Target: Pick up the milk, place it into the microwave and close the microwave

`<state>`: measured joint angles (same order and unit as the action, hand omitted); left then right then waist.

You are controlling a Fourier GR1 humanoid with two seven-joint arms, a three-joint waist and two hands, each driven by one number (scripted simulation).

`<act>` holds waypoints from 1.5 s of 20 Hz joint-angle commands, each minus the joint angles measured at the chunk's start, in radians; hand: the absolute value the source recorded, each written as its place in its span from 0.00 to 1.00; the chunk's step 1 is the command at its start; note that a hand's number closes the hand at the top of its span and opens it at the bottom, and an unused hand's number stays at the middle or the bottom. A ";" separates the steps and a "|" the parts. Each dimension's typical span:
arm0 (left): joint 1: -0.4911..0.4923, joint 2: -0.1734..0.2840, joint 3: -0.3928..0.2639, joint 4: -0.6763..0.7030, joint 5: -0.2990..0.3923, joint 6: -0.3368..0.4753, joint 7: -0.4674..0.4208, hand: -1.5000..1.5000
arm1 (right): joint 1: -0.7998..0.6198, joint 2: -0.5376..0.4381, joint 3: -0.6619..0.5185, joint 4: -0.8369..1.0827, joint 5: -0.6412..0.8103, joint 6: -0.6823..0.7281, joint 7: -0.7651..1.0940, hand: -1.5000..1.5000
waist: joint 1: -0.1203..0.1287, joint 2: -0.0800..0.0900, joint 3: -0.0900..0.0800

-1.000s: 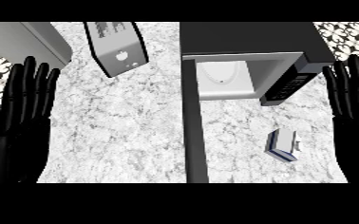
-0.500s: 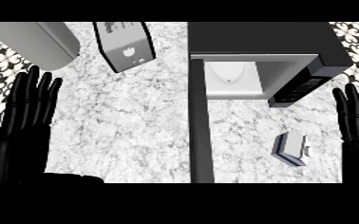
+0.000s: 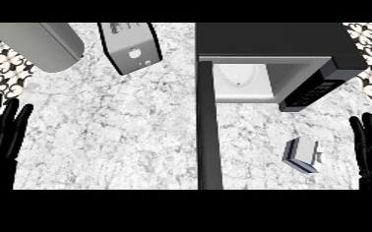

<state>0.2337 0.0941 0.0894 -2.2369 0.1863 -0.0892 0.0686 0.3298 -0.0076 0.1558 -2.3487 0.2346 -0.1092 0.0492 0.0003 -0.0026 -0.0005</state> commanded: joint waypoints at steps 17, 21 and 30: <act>0.240 -0.061 0.129 -0.146 0.120 -0.187 -0.055 0.00 | 0.116 -0.013 -0.113 0.191 -0.106 -0.047 -0.142 0.00 | -0.001 0.001 0.001; 0.289 -0.065 0.172 -0.151 0.173 -0.235 -0.058 0.00 | 0.058 -0.035 -0.222 0.376 -0.164 -0.045 -0.246 0.00 | 0.003 0.001 0.001; 0.239 -0.007 0.306 -0.101 0.276 -0.289 -0.024 0.00 | -0.031 -0.020 -0.312 0.708 -0.177 -0.082 -0.453 0.00 | 0.005 0.002 0.001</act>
<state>0.4891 0.0726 0.3485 -2.3377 0.4143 -0.3588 0.0317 0.3532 -0.0229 -0.1088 -1.7627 0.0653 -0.1822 -0.3411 0.0042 -0.0012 0.0003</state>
